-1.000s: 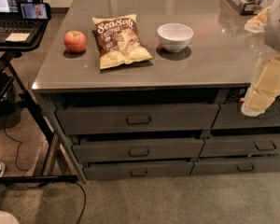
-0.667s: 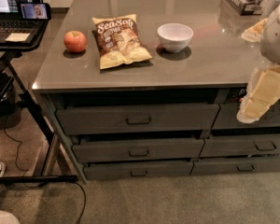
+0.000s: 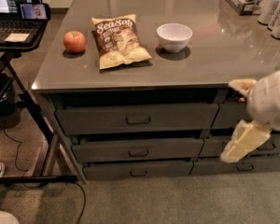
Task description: Open middle drawer
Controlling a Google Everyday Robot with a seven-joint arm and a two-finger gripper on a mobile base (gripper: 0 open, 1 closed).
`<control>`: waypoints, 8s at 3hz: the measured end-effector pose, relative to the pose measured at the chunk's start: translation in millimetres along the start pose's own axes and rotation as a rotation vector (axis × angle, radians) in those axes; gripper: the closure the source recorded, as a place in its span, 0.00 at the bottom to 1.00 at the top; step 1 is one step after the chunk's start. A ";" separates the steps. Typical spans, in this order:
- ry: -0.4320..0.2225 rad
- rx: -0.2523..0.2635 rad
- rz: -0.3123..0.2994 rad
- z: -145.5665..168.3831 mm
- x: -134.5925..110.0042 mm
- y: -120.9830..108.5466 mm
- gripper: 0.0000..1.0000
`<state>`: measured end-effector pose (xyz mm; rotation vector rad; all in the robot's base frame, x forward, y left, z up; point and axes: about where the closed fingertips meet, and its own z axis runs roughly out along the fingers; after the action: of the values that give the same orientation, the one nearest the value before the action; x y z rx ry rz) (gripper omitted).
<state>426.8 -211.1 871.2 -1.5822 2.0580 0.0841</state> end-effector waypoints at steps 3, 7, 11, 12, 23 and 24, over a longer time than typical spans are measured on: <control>-0.174 0.015 0.067 76.7 43.6 24.3 0.00; -0.241 -0.134 0.039 295.3 120.8 61.7 0.00; -0.232 -0.147 -0.020 383.0 135.7 10.4 0.00; -0.227 -0.137 -0.005 402.0 142.5 -12.2 0.00; -0.375 -0.149 0.119 442.3 154.6 -2.2 0.14; -0.376 -0.181 0.130 443.8 159.7 11.4 0.18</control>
Offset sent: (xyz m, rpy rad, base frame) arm -0.0058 -0.0026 -0.0698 0.1395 -0.0016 -0.0124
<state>555.6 -186.7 418.0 -1.4041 1.8909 0.5847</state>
